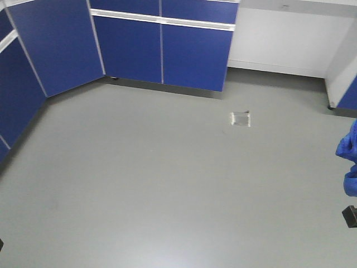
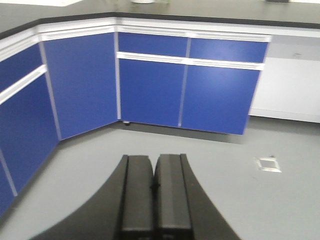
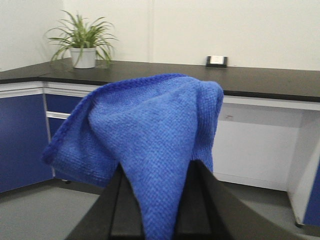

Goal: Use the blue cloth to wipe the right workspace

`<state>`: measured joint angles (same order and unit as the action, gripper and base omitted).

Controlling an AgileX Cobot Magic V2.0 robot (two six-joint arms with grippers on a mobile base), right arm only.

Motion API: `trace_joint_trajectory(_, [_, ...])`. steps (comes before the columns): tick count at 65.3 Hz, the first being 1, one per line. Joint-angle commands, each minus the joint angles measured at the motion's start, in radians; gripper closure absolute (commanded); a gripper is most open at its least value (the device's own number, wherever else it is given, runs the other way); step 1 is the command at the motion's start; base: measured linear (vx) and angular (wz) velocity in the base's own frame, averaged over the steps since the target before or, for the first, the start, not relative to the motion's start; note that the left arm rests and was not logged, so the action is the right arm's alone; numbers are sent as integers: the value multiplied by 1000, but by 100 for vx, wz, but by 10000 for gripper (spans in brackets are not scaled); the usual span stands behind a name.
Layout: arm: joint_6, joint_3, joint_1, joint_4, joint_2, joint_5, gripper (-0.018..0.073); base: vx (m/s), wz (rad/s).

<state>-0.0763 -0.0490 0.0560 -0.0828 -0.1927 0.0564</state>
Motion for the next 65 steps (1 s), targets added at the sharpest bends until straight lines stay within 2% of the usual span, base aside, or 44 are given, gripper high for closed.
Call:
trace_joint_trajectory(1, [13,-29,-4,-3,-7,88,559,-7,-33])
trace_joint_trajectory(41, [13,-29,-4,-3,-7,88,559,1,-24])
trace_joint_trajectory(65, [13,-29,-4,-3,-7,88,559,13,-51])
